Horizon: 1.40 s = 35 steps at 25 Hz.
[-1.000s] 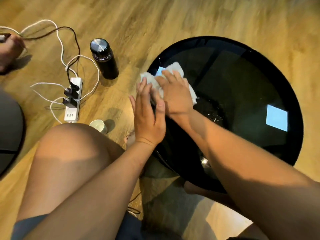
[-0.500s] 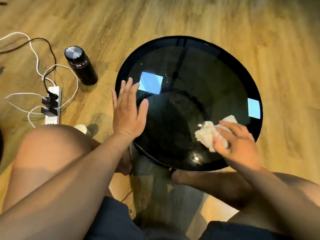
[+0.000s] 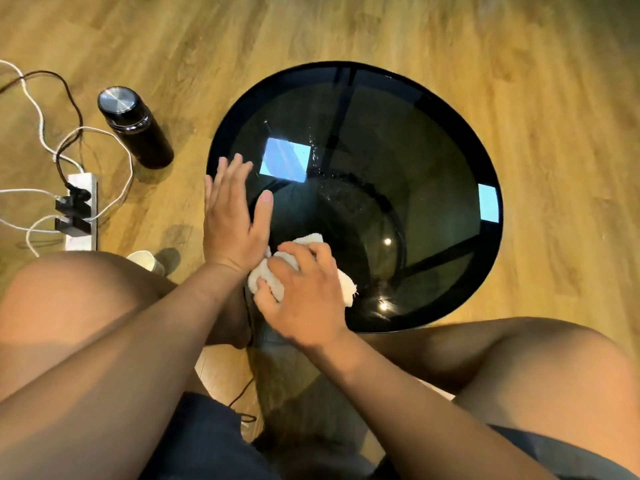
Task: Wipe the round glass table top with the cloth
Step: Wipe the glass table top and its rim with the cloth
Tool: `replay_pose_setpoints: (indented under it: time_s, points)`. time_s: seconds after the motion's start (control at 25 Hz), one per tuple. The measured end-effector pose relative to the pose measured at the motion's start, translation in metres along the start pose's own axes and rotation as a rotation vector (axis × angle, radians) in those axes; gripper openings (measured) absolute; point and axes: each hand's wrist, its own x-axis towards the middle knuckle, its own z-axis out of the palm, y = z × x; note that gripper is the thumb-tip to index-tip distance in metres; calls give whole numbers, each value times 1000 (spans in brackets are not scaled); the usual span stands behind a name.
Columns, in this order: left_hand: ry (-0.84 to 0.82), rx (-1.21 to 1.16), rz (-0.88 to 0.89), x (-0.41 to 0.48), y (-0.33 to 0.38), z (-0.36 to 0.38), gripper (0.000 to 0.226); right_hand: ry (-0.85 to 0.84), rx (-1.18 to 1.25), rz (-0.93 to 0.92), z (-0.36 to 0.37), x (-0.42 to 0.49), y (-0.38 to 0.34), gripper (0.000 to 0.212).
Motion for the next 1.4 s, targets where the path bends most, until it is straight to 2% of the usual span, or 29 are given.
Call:
replay_pose_setpoints:
  time_s: [0.08,0.12,0.2,0.28,0.32,0.4,0.48,0.6,0.68,0.76,0.84,0.92,1.04,1.12,1.2,1.32,1.4]
  points:
    - [-31,28,19,-1,1,0,52,-13,-60,-56,-17,-5,44,39]
    - [-46,50,14,-1,1,-1,52,-9,-116,-11,-32,-9,76,38]
    - [-71,115,1,2,3,1,51,82,-231,196,-61,-12,155,35]
    - [-95,178,-2,3,3,2,51,145,-228,489,-93,-6,228,38]
    - [-101,190,-1,4,2,3,51,165,-198,612,-105,-1,245,42]
    - [-100,186,-7,3,2,2,51,161,-235,696,-102,4,245,46]
    - [-94,164,-17,3,3,1,53,145,-317,602,-84,2,204,44]
    - [-80,128,-21,3,4,1,53,86,-366,390,-50,-16,114,31]
    - [-71,99,-23,2,5,-1,54,127,-257,218,-25,-22,54,23]
    - [-62,85,-23,0,6,-3,54,21,-109,54,-12,-25,9,32]
    - [-66,101,-9,0,6,-3,53,-55,-68,-53,-17,-28,20,36]
    - [-72,119,-1,0,5,-2,53,-114,-110,8,-43,-37,73,39]
    - [-60,116,-26,1,5,-2,52,-119,-282,383,-107,-37,197,54]
    - [-54,104,-26,1,6,-1,51,-82,-345,603,-138,-35,255,48]
    - [-50,82,-32,1,7,-2,51,-63,-364,619,-136,-42,259,41]
    - [-22,63,-50,2,8,-2,53,19,-353,552,-113,-66,226,36]
    - [-8,42,-52,2,7,-2,53,-15,-325,471,-101,-79,199,34]
